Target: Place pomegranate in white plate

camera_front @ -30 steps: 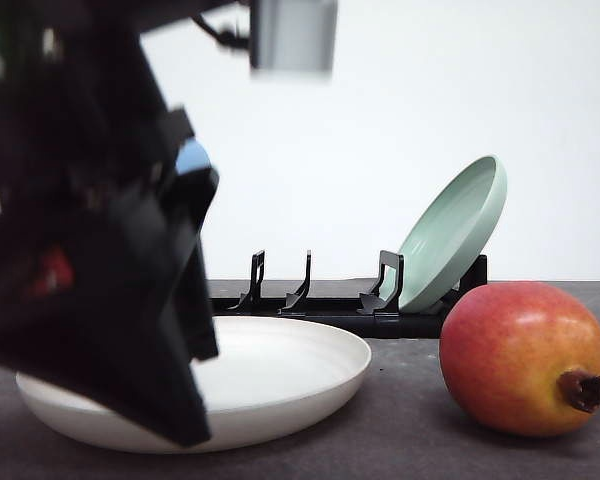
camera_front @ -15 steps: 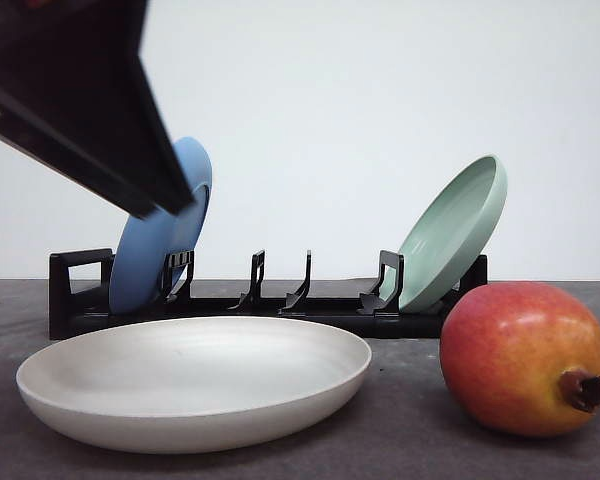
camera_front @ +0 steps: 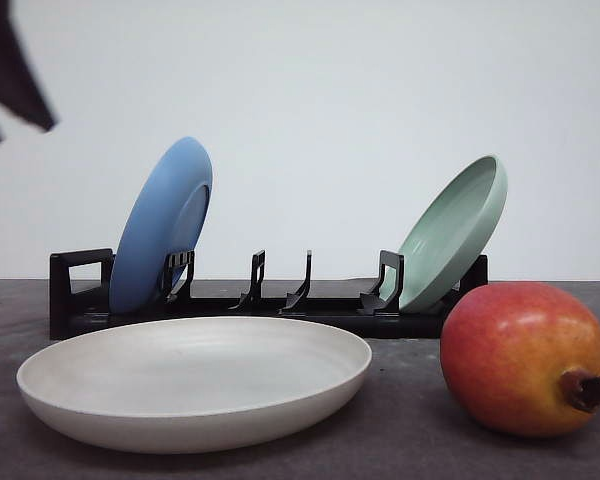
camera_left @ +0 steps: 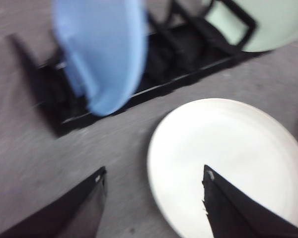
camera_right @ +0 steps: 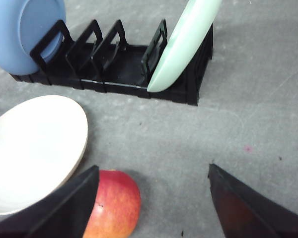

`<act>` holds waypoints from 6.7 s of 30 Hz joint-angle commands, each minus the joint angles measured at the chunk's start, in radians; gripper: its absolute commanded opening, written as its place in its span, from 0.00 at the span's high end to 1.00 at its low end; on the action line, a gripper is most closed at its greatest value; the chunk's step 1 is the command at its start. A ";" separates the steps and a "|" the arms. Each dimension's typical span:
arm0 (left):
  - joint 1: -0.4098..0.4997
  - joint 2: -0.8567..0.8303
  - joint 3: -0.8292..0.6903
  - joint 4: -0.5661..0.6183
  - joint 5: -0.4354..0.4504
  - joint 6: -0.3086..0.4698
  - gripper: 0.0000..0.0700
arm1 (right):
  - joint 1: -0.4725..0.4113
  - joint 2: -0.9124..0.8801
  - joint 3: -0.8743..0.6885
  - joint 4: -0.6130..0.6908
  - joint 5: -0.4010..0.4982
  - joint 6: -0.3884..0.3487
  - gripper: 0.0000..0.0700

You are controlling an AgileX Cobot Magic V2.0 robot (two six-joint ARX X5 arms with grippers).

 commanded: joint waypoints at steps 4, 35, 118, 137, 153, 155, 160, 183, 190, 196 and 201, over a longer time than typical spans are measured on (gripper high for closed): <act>0.102 -0.120 -0.085 0.042 0.053 -0.061 0.48 | 0.004 0.004 0.018 0.001 -0.046 0.021 0.36; 0.232 -0.183 -0.101 0.048 0.073 -0.007 0.49 | 0.434 0.743 0.253 -0.103 0.181 0.281 0.10; 0.228 -0.184 -0.101 0.061 0.058 0.001 0.49 | 0.649 1.370 0.764 -0.010 0.107 0.070 0.06; 0.228 -0.184 -0.101 0.067 0.058 0.002 0.49 | 0.585 0.831 0.369 0.249 0.139 -0.001 0.12; 0.228 -0.184 -0.101 0.067 0.058 -0.004 0.49 | 0.210 0.335 0.036 0.180 0.128 0.022 0.12; 0.228 -0.184 -0.101 0.067 0.058 -0.006 0.49 | 0.154 0.303 0.034 0.172 0.128 0.015 0.12; 0.228 -0.184 -0.101 0.067 0.058 -0.006 0.49 | 0.069 0.278 0.034 0.203 0.128 0.010 0.12; 0.228 -0.189 -0.101 0.067 0.058 0.001 1.00 | 0.063 0.278 0.034 0.196 0.131 -0.037 0.97; 0.228 -0.189 -0.102 0.067 0.058 0.001 1.00 | 0.063 0.278 0.034 0.196 0.131 -0.037 0.97; 0.259 -0.233 -0.143 0.086 0.058 0.037 1.00 | 0.063 0.278 0.034 0.196 0.131 -0.037 0.97; 0.338 -0.367 -0.291 0.222 0.058 0.048 1.00 | 0.063 0.278 0.034 0.196 0.131 -0.037 0.97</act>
